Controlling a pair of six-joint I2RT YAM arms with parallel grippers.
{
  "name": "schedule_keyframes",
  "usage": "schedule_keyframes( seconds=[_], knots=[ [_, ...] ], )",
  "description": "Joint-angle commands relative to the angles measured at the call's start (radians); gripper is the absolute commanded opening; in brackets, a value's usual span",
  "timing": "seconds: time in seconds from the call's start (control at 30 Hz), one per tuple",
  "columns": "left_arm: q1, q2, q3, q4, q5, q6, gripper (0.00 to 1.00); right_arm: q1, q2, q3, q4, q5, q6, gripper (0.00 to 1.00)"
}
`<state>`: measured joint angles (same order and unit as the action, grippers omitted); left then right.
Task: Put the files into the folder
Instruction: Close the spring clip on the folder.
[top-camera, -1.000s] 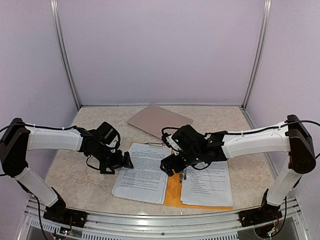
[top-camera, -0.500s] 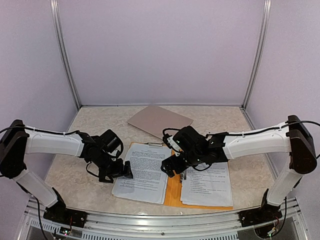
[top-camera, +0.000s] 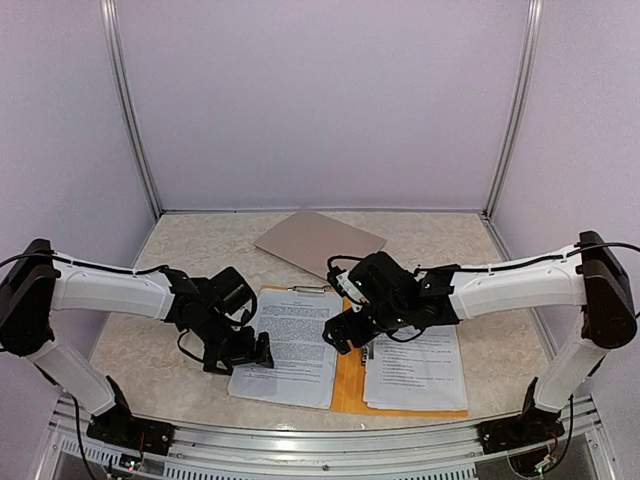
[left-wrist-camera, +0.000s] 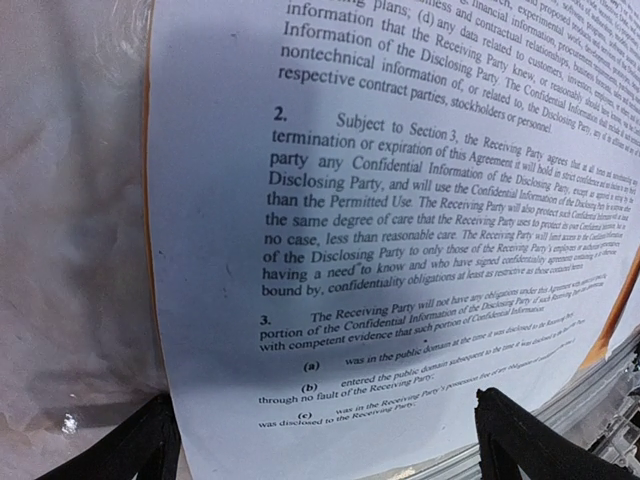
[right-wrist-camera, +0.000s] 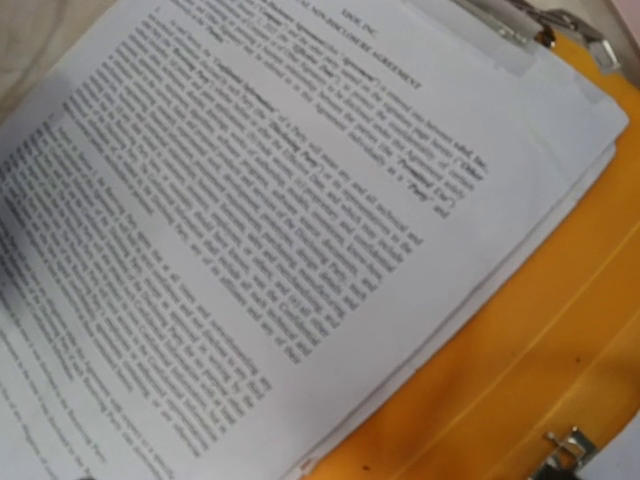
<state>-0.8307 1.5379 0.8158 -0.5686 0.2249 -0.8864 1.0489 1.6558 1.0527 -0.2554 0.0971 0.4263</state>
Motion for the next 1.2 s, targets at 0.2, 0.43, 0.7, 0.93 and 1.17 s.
schedule_keyframes(
  seconds=[0.2,0.43,0.7,0.93,1.17],
  knots=[
    [-0.013,0.026,0.051,-0.098,-0.096,0.011,0.99,-0.003,-0.019,-0.009,-0.023,0.055,0.023,0.94],
    [-0.012,-0.018,0.099,-0.145,-0.16,0.052,0.99,-0.042,0.014,0.03,-0.023,0.043,-0.029,0.93],
    [0.024,-0.005,0.164,-0.095,-0.168,0.127,0.99,-0.163,0.088,0.116,0.046,-0.025,-0.094,0.81],
    [0.163,0.003,0.211,0.062,-0.04,0.21,0.99,-0.259,0.2,0.231,0.096,-0.134,-0.104,0.63],
    [0.258,0.108,0.308,0.191,0.07,0.249,0.99,-0.324,0.288,0.298,0.148,-0.278,-0.086,0.56]
  ],
)
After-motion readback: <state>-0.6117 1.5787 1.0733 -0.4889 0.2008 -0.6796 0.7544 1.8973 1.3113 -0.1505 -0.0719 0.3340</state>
